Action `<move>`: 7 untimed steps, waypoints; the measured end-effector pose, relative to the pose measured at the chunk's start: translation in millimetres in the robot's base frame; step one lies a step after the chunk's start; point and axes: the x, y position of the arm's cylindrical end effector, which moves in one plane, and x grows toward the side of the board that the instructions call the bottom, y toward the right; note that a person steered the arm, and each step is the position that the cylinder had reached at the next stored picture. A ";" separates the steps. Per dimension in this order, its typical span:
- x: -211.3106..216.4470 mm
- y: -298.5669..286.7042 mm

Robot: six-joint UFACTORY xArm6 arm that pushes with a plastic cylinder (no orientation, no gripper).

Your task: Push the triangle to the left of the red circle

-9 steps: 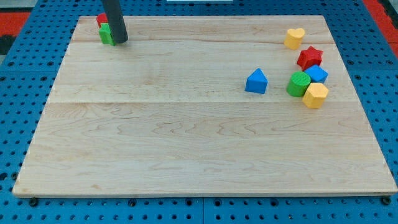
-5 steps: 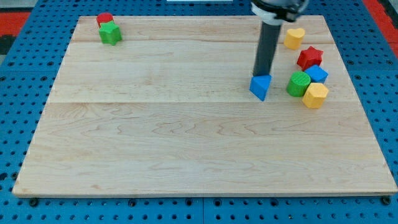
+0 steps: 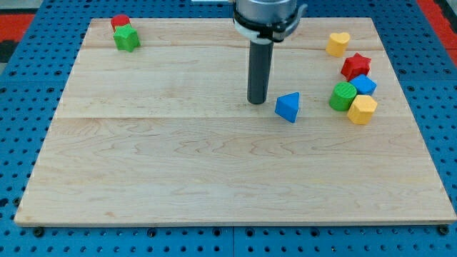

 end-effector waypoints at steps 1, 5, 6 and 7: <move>38.3 7.3; -9.9 16.1; 9.8 6.3; 29.6 10.4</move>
